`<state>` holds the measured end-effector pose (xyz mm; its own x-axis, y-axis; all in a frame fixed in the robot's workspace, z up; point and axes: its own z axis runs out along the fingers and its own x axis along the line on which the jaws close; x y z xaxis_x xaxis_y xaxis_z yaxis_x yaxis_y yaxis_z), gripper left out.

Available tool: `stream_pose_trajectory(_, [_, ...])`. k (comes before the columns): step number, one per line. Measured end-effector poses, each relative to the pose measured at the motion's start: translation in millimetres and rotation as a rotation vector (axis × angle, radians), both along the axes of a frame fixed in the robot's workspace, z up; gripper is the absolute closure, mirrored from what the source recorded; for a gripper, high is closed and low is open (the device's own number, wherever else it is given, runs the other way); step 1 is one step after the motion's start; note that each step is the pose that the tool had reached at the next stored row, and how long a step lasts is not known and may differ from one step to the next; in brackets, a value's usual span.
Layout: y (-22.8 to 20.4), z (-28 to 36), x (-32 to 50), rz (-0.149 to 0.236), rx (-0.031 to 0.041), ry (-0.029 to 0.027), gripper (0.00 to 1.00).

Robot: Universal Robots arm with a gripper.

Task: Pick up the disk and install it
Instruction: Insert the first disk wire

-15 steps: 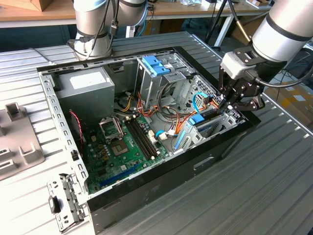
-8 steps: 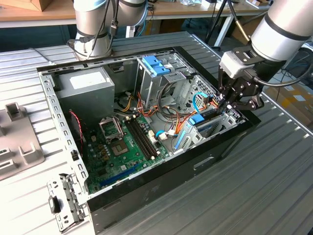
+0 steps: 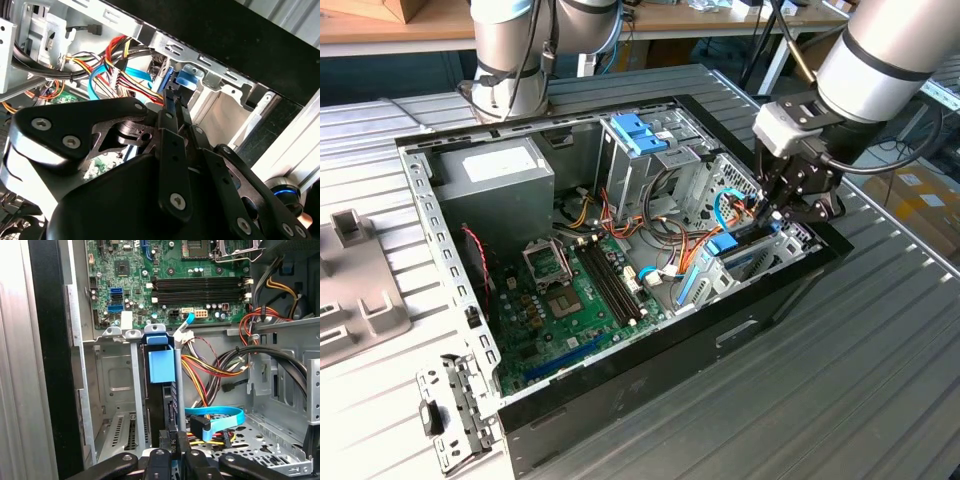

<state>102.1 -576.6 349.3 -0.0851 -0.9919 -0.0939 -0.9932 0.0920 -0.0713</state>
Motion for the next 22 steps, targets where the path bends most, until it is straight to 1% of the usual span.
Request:
stream_pose_trajectory(2, [0.8, -1.3, -0.4, 0.0, 0.0002, -0.0001, 0.83])
stream_pose_trajectory(13, [0.9, -6.3, -2.1, 0.0, -0.0003, 0.0, 0.83])
stream_pose_trajectory(15, [0.9, -7.5, -2.7, 0.0, 0.0008, -0.0001, 0.83])
stream_pose_trajectory(22, [0.9, -8.3, -3.1, 0.0, 0.0, 0.0, 0.83])
